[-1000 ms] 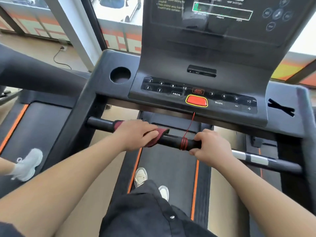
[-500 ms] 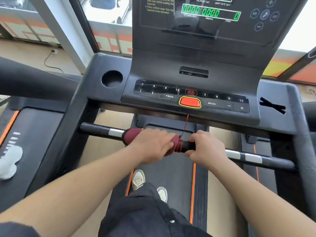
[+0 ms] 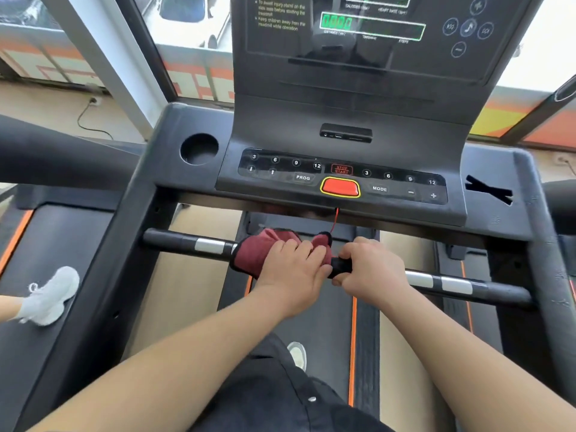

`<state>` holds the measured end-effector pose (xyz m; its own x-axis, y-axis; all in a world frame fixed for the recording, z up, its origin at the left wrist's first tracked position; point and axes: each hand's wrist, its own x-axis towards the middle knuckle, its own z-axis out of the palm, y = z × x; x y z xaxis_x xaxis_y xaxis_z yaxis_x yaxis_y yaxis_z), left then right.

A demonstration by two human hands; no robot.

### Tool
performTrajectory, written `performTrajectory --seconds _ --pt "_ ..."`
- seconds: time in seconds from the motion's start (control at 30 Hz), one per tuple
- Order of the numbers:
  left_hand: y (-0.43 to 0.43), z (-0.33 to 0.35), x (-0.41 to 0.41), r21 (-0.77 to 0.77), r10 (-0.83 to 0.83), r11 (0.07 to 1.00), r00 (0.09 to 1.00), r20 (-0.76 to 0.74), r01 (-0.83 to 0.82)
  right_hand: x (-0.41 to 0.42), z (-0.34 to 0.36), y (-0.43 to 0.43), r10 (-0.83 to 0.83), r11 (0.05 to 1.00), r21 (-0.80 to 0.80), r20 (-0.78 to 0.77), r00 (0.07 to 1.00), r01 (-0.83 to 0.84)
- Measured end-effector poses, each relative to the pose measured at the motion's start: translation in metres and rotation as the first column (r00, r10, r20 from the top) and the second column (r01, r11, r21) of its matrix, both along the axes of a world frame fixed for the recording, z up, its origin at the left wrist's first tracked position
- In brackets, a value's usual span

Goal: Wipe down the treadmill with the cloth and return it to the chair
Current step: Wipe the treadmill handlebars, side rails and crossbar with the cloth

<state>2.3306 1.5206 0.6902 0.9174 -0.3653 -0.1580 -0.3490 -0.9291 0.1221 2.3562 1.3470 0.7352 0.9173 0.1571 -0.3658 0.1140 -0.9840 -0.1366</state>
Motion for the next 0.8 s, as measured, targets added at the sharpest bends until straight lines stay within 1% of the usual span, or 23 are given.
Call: performTrajectory --seconds 0.03,0.07,0.13,0.17,0.2,0.23,0.27,0.3,0.33,0.37,0.4,0.43,0.5,0.57,0.67,0.7,0.77,0.8 --pt "-0.002 0.006 0.014 0.011 -0.024 1.0 1.0 -0.005 0.024 0.001 0.0 0.0 -0.003 1.0 -0.001 -0.002 1.0 0.003" --pt "-0.004 0.013 0.028 0.029 -0.016 0.999 0.998 -0.057 0.018 0.001 0.0 0.0 -0.008 1.0 -0.002 -0.006 1.0 0.008" --pt "-0.007 0.017 0.048 0.048 0.064 0.997 0.975 -0.211 -0.055 0.002 0.0 0.0 -0.016 1.0 -0.002 -0.014 1.0 0.016" --pt "-0.01 0.018 0.046 0.042 0.094 0.995 0.978 -0.189 -0.088 0.002 0.001 0.0 -0.016 1.0 -0.001 -0.015 1.0 0.016" --pt "-0.014 0.017 0.037 0.033 0.077 0.997 0.994 -0.077 -0.075 0.002 0.001 0.0 -0.018 1.0 0.002 -0.017 1.0 0.018" --pt "-0.015 0.014 0.022 -0.017 0.091 0.996 0.996 0.0 -0.091 0.001 0.001 0.0 -0.023 1.0 0.007 -0.016 1.0 0.023" --pt "-0.014 0.006 0.005 -0.101 0.112 0.989 0.992 0.05 -0.107 0.001 0.001 0.0 -0.026 1.0 0.013 -0.012 1.0 0.026" --pt "-0.01 -0.003 -0.013 -0.186 0.123 0.977 0.989 0.077 -0.106 0.0 0.0 0.0 -0.025 1.0 0.016 -0.003 1.0 0.025" --pt "-0.004 -0.013 -0.029 -0.218 0.114 0.972 0.987 0.114 -0.087 -0.002 -0.001 -0.001 -0.025 1.0 0.017 0.006 1.0 0.025" --pt "0.002 -0.019 -0.039 -0.216 0.107 0.973 0.987 0.12 -0.079 -0.003 -0.002 -0.001 -0.025 0.999 0.02 0.013 1.0 0.025" --pt "0.007 -0.023 -0.041 -0.184 0.095 0.98 0.986 0.136 -0.069 -0.003 -0.002 -0.001 -0.027 0.999 0.025 0.018 0.999 0.026" --pt "0.009 -0.02 -0.035 -0.151 0.096 0.985 0.989 0.112 -0.078 -0.003 -0.003 -0.001 -0.028 0.999 0.028 0.018 0.999 0.027" --pt "0.004 -0.009 -0.012 -0.039 0.113 0.993 0.992 0.051 -0.111 -0.002 -0.002 -0.001 -0.028 0.999 0.025 0.011 1.0 0.027" --pt "-0.003 0.008 0.014 0.028 0.088 0.996 0.996 0.008 -0.088 -0.001 -0.001 -0.001 -0.02 1.0 0.012 0.005 1.0 0.02" --pt "-0.002 0.025 0.047 0.092 0.11 0.992 0.969 -0.222 -0.091 -0.001 -0.001 -0.001 -0.016 1.0 0.005 -0.001 1.0 0.016" --pt "-0.002 0.024 0.048 0.107 0.112 0.99 0.969 -0.22 -0.09 0.0 0.0 -0.002 -0.015 1.0 0.005 -0.001 1.0 0.015" --pt "-0.003 0.018 0.028 0.109 0.054 0.993 0.995 -0.082 -0.045 0.0 0.0 -0.001 -0.017 1.0 0.011 -0.003 1.0 0.017" --pt "-0.002 0.011 0.011 0.067 0.07 0.996 0.997 -0.033 -0.067 -0.001 0.0 -0.001 -0.02 1.0 0.017 -0.001 1.0 0.02"
